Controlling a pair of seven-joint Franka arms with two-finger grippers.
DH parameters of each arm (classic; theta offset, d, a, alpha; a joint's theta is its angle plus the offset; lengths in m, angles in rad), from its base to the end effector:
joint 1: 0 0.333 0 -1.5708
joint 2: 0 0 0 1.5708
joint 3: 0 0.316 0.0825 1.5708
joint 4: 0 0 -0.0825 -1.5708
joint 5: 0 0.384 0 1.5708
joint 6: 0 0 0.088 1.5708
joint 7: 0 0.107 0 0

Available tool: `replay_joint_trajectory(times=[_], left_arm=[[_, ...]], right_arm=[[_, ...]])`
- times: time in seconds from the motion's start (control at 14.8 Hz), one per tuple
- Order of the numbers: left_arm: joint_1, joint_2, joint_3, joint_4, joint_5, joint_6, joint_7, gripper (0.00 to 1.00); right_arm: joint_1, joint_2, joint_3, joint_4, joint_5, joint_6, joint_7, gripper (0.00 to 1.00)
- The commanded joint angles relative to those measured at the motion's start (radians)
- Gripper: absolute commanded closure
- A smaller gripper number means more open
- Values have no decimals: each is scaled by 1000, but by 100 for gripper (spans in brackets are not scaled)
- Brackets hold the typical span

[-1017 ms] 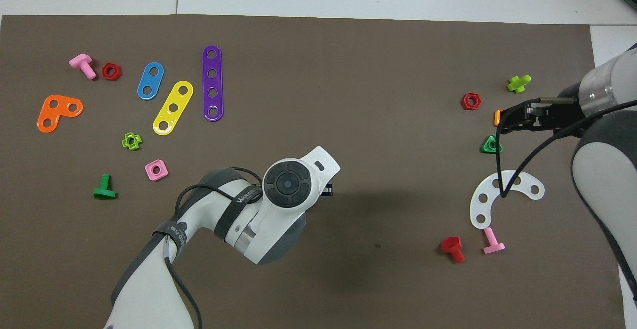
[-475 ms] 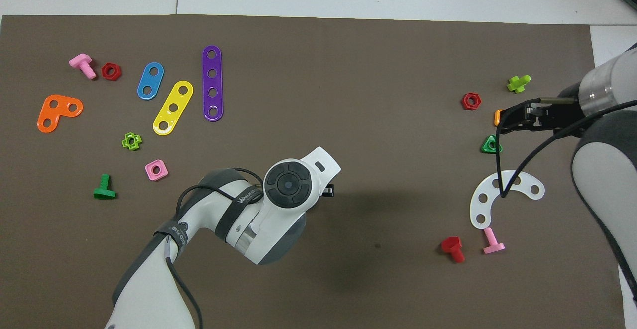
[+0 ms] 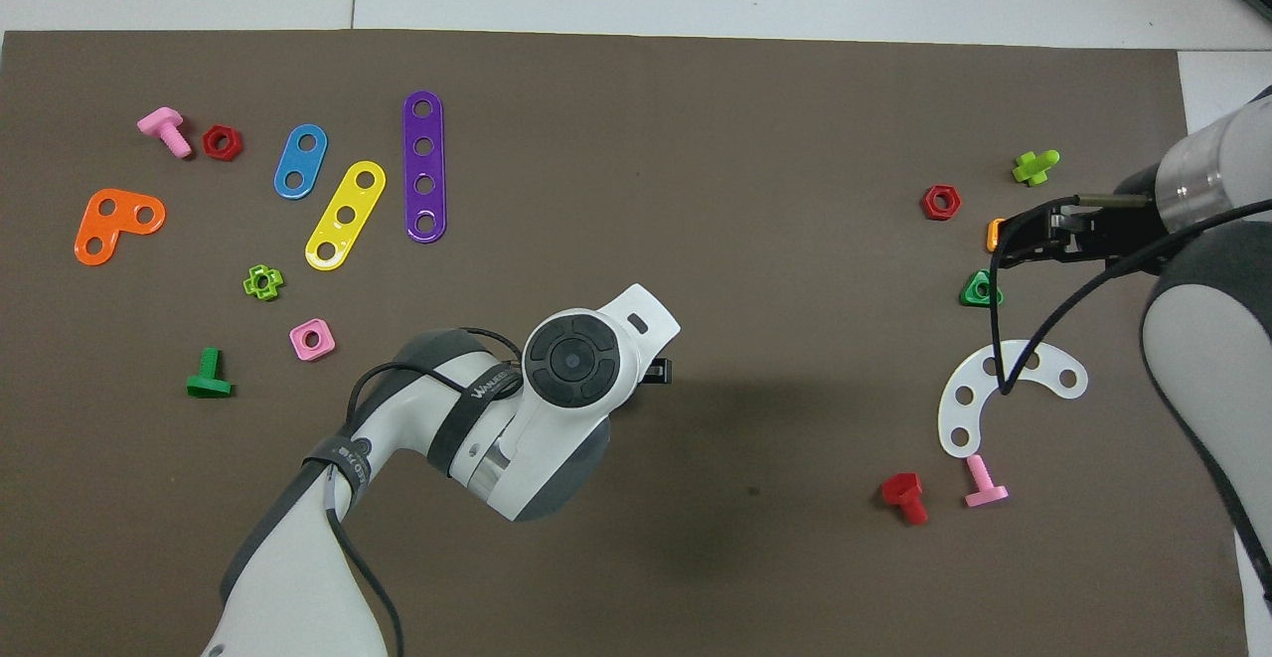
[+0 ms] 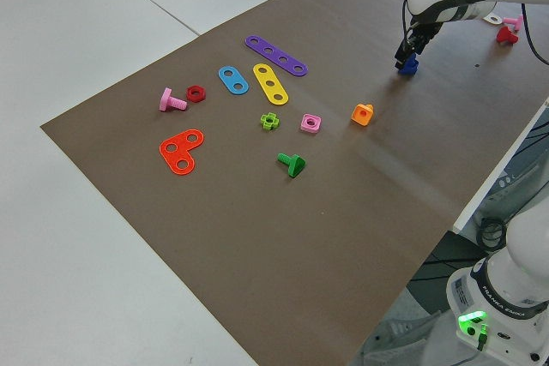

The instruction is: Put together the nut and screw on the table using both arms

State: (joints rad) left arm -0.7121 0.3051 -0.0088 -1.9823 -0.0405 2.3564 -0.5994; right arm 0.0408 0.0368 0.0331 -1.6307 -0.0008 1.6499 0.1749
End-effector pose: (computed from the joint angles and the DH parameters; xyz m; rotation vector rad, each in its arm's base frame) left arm 0.4599 -0.4046 0.3189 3.0700 -0.1434 0.0534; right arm 0.5688 0.0417 0.5823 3.1357 -0.1584 -0.0275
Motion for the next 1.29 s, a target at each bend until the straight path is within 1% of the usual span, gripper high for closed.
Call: replay_joint_trajectory(times=[0.0, 0.14, 0.27, 0.54, 0.61, 0.81, 0.95, 1.02, 1.08, 1.15, 1.22], left_arm=[[54, 25, 7, 115, -4, -98, 32, 0], [115, 39, 7, 201, -4, -181, 56, 0], [178, 35, 6, 281, -4, -280, 134, 0], [287, 13, 7, 375, -4, -440, 208, 0], [313, 8, 10, 384, -2, -466, 236, 0], [406, -47, 10, 376, -2, -525, 363, 0], [453, -84, 12, 372, -1, -580, 403, 0], [476, -96, 12, 370, 14, -616, 409, 0], [480, -107, 10, 366, 58, -649, 426, 0], [480, -125, 10, 347, 98, -660, 440, 0], [482, -150, 10, 324, 109, -660, 444, 0]], right_arm=[[-9, -23, 2, -23, 28, -1, -29, 0], [-9, -23, 2, -23, 28, -1, -29, 0], [-9, -23, 2, -23, 28, -1, -29, 0], [-9, -23, 2, -23, 28, -1, -29, 0], [-9, -23, 2, -23, 28, -1, -29, 0], [-9, -23, 2, -23, 28, -1, -29, 0], [-9, -23, 2, -23, 28, -1, -29, 0], [-9, -23, 2, -23, 28, -1, -29, 0], [-9, -23, 2, -23, 28, -1, -29, 0], [-9, -23, 2, -23, 28, -1, -29, 0], [-9, -23, 2, -23, 28, -1, -29, 0]])
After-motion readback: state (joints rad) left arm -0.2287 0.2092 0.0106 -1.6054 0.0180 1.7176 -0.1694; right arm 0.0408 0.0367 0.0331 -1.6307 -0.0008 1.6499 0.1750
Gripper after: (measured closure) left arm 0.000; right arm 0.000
